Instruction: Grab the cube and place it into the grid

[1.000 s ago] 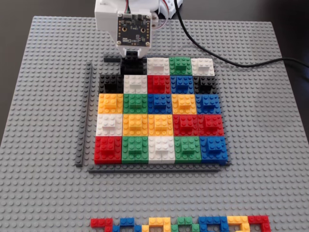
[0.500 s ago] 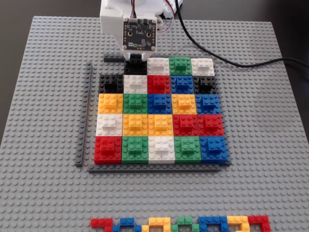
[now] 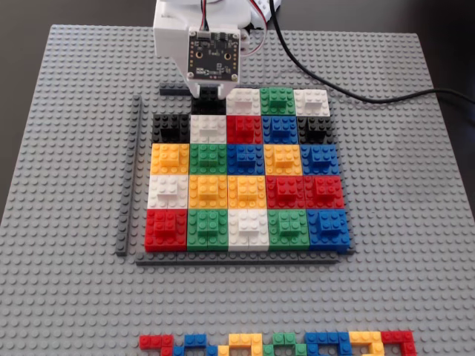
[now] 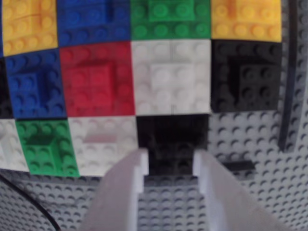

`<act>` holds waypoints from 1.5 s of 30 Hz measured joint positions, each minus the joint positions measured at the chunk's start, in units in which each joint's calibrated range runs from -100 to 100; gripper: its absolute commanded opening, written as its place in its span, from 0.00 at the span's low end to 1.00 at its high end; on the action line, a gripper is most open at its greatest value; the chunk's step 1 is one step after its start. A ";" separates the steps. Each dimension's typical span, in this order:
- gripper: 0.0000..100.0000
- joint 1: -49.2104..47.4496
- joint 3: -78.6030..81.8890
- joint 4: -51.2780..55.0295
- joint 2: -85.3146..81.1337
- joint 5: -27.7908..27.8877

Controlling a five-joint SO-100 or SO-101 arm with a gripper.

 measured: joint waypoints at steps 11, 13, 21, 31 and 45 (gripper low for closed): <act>0.14 0.00 0.00 0.00 0.00 0.00; 0.13 0.36 0.00 0.00 0.00 0.00; 0.14 0.73 -0.18 1.03 -0.08 -0.05; 0.11 -2.19 -6.44 3.71 -3.48 -2.69; 0.00 -8.17 -16.95 11.28 -17.22 -4.69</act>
